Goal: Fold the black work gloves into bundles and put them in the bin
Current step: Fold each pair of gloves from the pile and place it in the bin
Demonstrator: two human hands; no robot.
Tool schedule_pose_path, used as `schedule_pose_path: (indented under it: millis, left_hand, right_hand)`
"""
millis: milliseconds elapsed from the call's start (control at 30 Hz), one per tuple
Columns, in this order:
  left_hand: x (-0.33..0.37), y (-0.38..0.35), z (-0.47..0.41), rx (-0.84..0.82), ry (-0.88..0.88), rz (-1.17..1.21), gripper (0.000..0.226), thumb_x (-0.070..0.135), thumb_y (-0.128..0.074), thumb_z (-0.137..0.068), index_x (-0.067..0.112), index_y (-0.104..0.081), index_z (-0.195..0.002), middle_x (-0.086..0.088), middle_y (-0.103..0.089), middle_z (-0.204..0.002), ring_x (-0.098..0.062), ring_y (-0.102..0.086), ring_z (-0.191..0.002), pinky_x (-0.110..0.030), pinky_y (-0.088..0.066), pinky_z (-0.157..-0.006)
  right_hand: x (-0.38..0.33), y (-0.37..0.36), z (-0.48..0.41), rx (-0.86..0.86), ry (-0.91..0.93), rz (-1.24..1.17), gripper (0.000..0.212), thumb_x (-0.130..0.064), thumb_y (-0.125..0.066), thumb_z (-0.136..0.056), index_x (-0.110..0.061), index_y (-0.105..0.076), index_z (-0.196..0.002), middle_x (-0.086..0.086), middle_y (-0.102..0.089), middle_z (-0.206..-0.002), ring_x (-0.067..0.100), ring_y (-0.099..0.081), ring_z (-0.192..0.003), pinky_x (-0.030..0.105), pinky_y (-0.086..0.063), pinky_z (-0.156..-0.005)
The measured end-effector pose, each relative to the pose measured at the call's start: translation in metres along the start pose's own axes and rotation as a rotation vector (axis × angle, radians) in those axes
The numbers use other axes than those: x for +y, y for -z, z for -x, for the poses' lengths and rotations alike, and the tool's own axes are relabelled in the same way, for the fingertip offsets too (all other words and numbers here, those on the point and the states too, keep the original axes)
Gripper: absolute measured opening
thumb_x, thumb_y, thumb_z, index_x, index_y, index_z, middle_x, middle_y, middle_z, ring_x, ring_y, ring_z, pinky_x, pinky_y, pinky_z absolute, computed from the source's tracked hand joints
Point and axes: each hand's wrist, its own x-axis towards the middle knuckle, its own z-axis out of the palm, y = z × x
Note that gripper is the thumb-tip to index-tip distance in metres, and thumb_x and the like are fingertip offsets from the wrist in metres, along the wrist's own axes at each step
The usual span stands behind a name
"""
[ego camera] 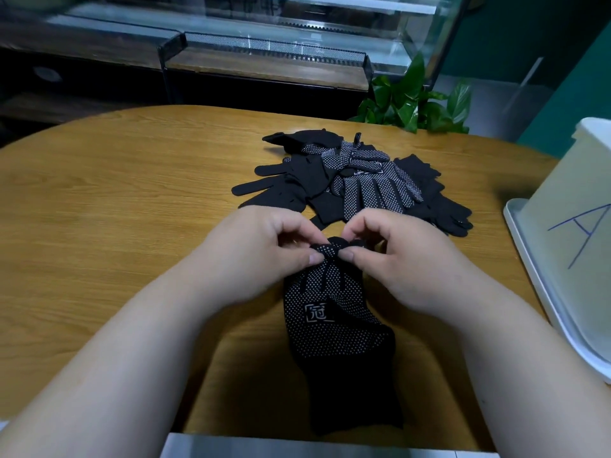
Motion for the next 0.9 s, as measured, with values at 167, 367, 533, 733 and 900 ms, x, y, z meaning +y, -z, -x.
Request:
schedule_pose_path:
  millis: [167,367,533,733,900]
  left_hand:
    - [-0.002,-0.011,0.022,0.126,-0.089,-0.019,0.029,0.022,-0.082,-0.079,0.048,-0.068,-0.08,0.012,-0.067,-0.08,-0.003,-0.06,-0.079,-0.007,-0.038,-0.066]
    - [-0.002,-0.023,0.043,0.23,-0.195,-0.024,0.024,0.015,-0.082,-0.078,0.037,-0.075,-0.084,0.017,-0.067,-0.085,0.004,-0.06,-0.085,-0.003,-0.038,-0.072]
    - [-0.007,-0.036,0.058,0.217,-0.292,-0.051,0.016,0.023,-0.071,-0.078,0.031,-0.075,-0.092,0.022,-0.064,-0.088,0.01,-0.058,-0.088,-0.002,-0.039,-0.079]
    - [-0.008,-0.048,0.074,0.091,-0.398,-0.218,0.022,0.034,-0.054,-0.083,0.033,-0.064,-0.102,0.018,-0.057,-0.1,0.002,-0.056,-0.087,-0.005,-0.039,-0.078]
    - [-0.011,-0.049,0.079,0.009,-0.493,-0.324,0.018,0.032,-0.059,-0.084,0.034,-0.066,-0.099,0.018,-0.06,-0.093,-0.01,-0.057,-0.087,-0.035,-0.052,-0.074]
  right_hand:
    - [0.002,0.001,0.025,0.06,0.024,-0.019,0.013,-0.029,-0.075,-0.086,-0.036,-0.064,-0.085,-0.017,-0.062,-0.08,-0.001,-0.055,-0.08,0.01,-0.038,-0.065]
    - [0.004,-0.004,0.053,0.057,0.048,-0.012,0.018,-0.027,-0.074,-0.087,-0.041,-0.063,-0.088,-0.023,-0.06,-0.091,0.0,-0.054,-0.095,0.015,-0.04,-0.079]
    - [0.006,-0.011,0.079,-0.014,0.041,0.0,0.011,-0.025,-0.071,-0.091,-0.034,-0.07,-0.096,-0.023,-0.06,-0.095,-0.002,-0.055,-0.096,0.012,-0.041,-0.078]
    - [0.007,-0.015,0.091,-0.038,0.111,0.107,0.011,-0.025,-0.067,-0.093,-0.035,-0.065,-0.098,-0.021,-0.057,-0.098,0.0,-0.053,-0.094,0.023,-0.044,-0.078]
    - [0.004,-0.02,0.1,-0.077,0.126,0.163,0.01,-0.03,-0.063,-0.089,-0.036,-0.06,-0.097,-0.021,-0.052,-0.105,0.0,-0.049,-0.098,0.016,-0.037,-0.078]
